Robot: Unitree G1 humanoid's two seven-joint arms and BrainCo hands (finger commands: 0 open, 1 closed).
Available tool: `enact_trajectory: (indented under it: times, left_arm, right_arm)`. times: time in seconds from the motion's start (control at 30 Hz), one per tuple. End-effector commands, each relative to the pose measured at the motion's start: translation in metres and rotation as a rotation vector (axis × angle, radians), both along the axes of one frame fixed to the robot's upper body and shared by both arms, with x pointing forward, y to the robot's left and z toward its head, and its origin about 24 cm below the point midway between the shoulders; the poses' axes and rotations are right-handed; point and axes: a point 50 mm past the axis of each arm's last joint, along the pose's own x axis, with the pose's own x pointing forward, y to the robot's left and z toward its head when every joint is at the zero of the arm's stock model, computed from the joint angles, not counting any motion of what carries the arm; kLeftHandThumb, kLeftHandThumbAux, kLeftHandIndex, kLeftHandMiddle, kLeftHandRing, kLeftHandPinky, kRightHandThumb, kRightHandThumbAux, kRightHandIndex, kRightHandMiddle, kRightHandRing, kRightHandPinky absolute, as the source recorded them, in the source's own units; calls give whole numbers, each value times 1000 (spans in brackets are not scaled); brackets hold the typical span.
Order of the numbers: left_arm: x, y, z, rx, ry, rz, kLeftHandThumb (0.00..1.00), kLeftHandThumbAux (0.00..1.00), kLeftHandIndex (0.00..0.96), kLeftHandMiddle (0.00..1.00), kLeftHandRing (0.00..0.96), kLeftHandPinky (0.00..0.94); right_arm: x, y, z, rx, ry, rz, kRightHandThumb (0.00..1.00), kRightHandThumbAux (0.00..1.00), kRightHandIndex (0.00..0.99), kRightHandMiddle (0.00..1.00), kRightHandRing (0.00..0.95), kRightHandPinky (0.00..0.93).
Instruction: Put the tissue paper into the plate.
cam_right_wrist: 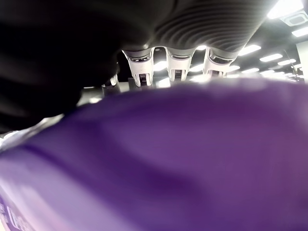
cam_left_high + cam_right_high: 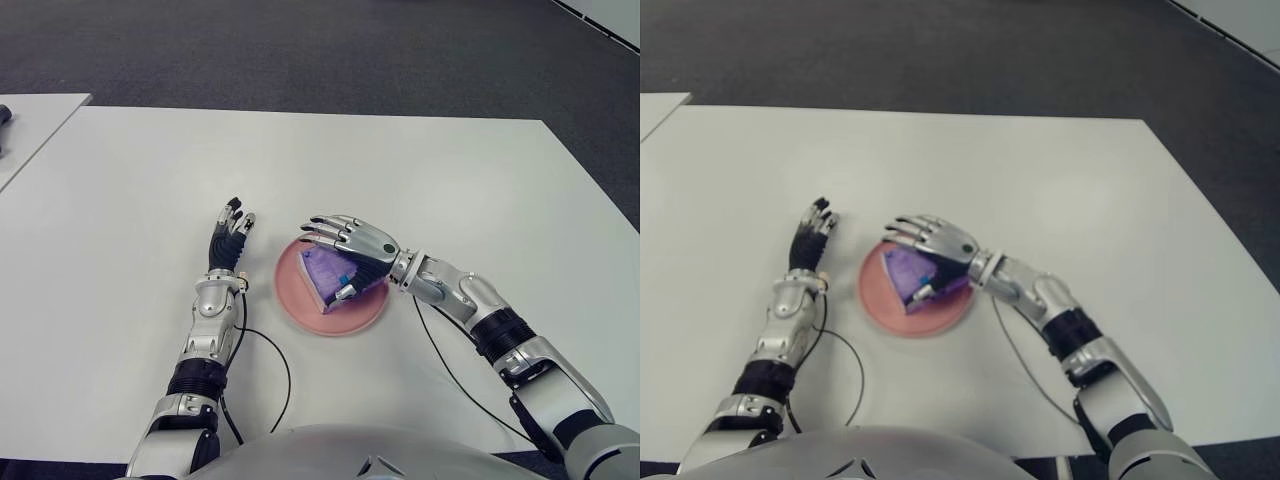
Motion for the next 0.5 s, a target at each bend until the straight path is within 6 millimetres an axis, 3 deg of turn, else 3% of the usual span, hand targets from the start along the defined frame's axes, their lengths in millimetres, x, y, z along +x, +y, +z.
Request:
enact_trajectory:
  times: [0.03, 0.33, 0.4, 0.5]
  left_arm:
    - [-5, 2, -10, 5, 59, 8, 0, 490, 0, 0, 0, 0]
    - [-5, 4, -10, 17, 65, 10, 0, 473, 0, 0, 0, 0]
    - [-4, 4, -10, 14, 59, 13, 0, 472, 0, 0, 0, 0]
    - [-4, 3, -9, 11, 50, 12, 0, 472, 0, 0, 0, 0]
  right_arm:
    - [1, 0, -6, -20, 4, -12, 13, 359, 0, 0, 0, 0]
    - [15, -2, 30, 75, -78, -36, 31, 368, 0, 0, 0, 0]
    - [25, -1, 60, 146, -127, -55, 37, 377, 0, 0, 0, 0]
    - [32, -3, 88, 245, -159, -94, 69, 371, 0, 0, 0, 0]
